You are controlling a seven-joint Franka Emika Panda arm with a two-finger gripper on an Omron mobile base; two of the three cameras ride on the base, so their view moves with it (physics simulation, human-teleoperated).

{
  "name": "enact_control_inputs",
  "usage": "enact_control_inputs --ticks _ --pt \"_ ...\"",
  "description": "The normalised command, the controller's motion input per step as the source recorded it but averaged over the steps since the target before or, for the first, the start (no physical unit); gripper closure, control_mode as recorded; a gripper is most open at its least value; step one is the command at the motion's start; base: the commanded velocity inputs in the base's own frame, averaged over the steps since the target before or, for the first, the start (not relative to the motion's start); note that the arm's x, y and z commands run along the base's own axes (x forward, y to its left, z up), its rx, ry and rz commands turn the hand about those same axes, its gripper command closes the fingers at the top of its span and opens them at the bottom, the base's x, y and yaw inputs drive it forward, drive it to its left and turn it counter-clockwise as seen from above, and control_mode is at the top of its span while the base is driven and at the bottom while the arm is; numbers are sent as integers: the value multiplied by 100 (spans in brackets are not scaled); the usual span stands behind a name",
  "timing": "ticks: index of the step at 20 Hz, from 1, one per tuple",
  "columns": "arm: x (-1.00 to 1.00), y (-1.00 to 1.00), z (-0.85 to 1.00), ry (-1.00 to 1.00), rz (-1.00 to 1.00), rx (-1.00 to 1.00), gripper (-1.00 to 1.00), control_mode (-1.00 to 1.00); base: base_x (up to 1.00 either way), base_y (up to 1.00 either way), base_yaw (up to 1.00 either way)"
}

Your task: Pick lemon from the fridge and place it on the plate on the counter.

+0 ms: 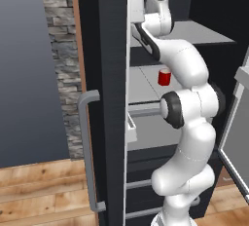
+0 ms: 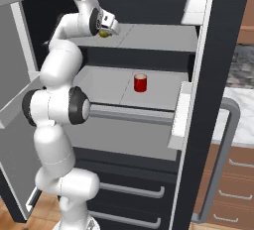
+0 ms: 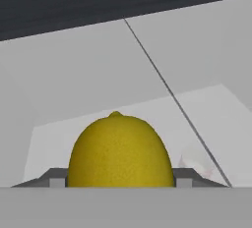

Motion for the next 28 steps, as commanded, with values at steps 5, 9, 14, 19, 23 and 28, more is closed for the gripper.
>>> enact_control_inputs --ticks 5,9,14,19,23,28 --pt "-54 -47 0 -28 8 0 100 -100 0 0 0" --pt "-75 -15 18 -13 1 1 100 -100 0 0 0" --pt "-99 0 67 -2 0 3 100 -100 0 0 0" --pt "-100 -1 32 0 0 13 100 -100 0 0 0" --pt "-100 0 -2 4 0 0 100 -100 0 0 0" --pt "-100 0 -14 3 0 -11 100 -100 0 0 0"
